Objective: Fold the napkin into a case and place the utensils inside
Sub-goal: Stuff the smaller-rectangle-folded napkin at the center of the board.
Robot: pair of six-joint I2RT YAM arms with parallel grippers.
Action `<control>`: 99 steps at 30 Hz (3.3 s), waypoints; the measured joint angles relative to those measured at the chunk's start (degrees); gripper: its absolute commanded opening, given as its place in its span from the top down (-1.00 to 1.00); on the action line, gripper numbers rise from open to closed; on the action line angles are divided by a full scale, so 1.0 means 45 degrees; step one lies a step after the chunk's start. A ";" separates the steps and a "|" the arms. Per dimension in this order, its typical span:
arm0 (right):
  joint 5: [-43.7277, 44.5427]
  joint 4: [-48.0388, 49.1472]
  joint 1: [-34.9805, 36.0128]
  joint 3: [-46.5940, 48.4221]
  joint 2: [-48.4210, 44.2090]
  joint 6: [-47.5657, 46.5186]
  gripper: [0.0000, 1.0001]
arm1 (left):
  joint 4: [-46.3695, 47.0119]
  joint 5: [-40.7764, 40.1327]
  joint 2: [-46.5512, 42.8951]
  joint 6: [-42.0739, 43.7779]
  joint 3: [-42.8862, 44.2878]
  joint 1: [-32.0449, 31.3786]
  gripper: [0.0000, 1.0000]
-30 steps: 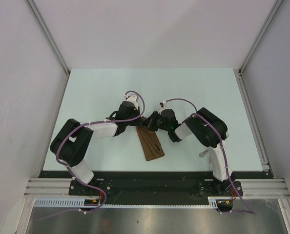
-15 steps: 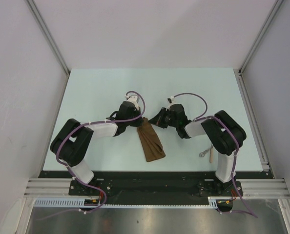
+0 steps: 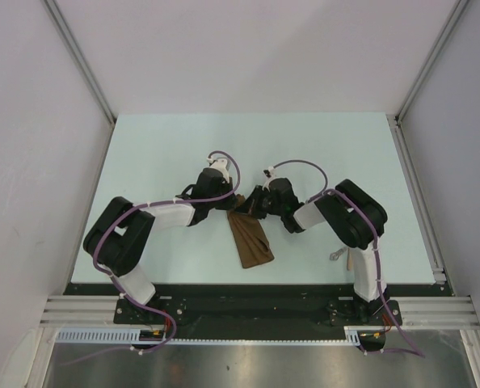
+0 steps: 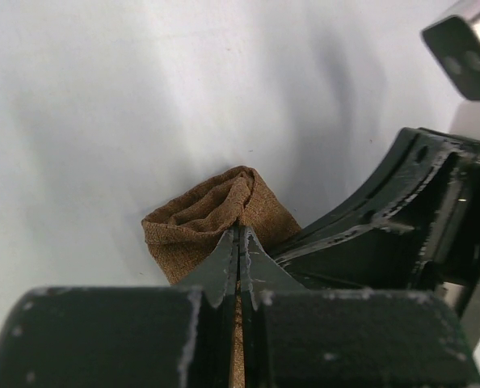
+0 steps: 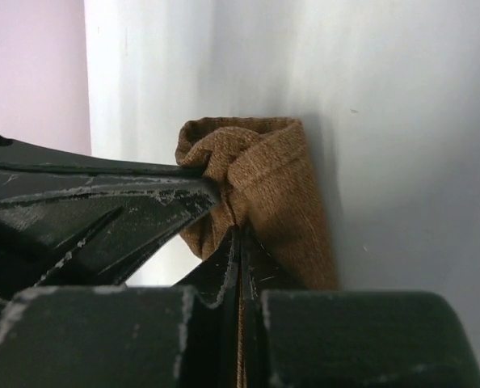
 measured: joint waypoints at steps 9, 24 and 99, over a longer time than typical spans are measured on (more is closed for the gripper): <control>-0.0194 0.1894 0.0155 0.0461 0.1316 0.1880 1.00 | 0.0505 -0.0126 0.0000 -0.0287 -0.0350 0.0015 1.00; 0.0384 0.4090 0.0049 0.0024 0.2074 0.4250 1.00 | 0.1195 -0.0340 -0.0015 -0.0389 -0.0733 0.0039 0.90; 0.1753 -0.7883 0.1370 -0.4430 -0.8544 -0.3619 0.87 | -0.1982 0.1904 -0.6844 -0.6926 -0.4765 -0.3220 -0.20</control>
